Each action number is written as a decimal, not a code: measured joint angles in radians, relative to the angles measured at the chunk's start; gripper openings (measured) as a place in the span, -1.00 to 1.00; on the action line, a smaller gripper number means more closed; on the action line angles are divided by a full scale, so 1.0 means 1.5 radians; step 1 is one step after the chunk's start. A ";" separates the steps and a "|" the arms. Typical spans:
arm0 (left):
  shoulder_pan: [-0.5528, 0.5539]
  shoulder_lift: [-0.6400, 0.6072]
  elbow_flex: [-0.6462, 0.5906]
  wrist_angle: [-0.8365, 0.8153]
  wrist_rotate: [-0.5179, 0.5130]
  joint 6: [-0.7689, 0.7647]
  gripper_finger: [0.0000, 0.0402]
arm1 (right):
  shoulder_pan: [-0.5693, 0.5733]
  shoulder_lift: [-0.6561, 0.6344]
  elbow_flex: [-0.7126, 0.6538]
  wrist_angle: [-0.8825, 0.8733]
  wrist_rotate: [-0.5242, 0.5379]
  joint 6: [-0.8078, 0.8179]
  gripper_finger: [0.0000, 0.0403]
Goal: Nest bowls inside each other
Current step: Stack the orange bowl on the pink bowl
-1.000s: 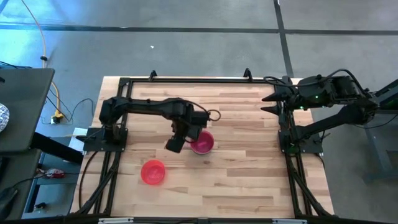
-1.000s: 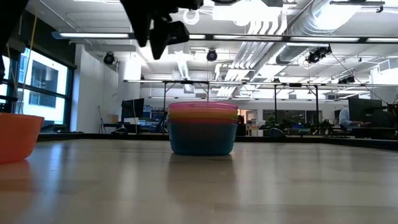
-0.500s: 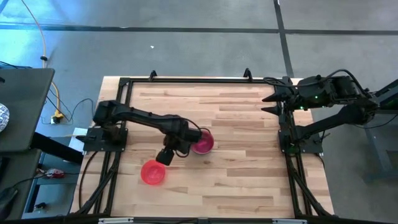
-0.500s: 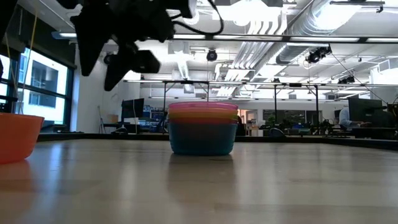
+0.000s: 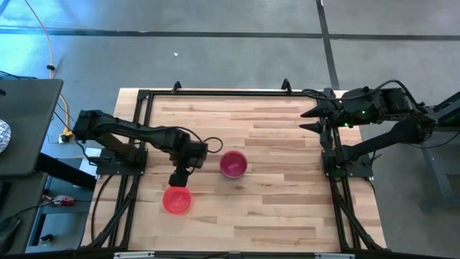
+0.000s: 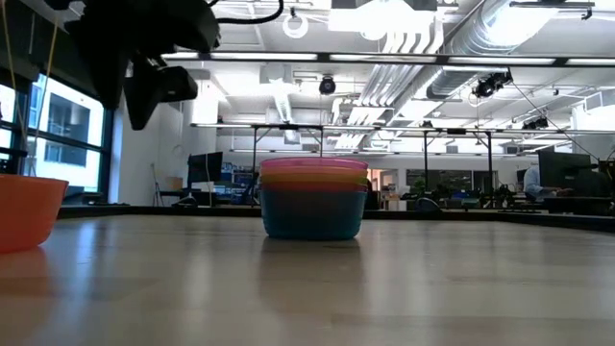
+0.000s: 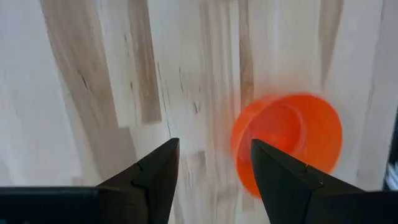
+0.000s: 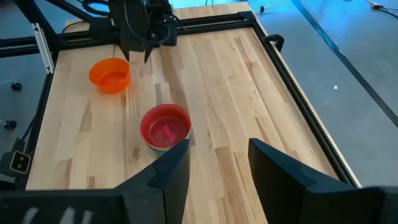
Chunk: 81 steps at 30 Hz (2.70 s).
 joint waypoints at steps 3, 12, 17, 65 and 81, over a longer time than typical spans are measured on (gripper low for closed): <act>-0.007 -0.022 -0.030 0.011 -0.008 -0.017 -0.06 | 0.000 0.007 0.000 0.018 0.000 -0.005 -0.23; -0.044 -0.050 -0.098 0.077 -0.016 -0.062 -0.06 | 0.000 0.025 0.000 0.042 0.000 -0.006 -0.23; -0.059 -0.053 -0.125 0.118 -0.016 -0.084 -0.06 | 0.000 0.023 0.000 0.086 -0.002 -0.030 -0.23; -0.150 -0.195 -0.247 0.155 -0.086 -0.268 -0.06 | 0.001 -0.462 -0.799 0.903 -0.081 0.034 -0.23; -0.201 -0.195 -0.294 0.221 -0.110 -0.358 -0.19 | 0.001 -0.461 -0.799 0.898 -0.056 0.022 -0.23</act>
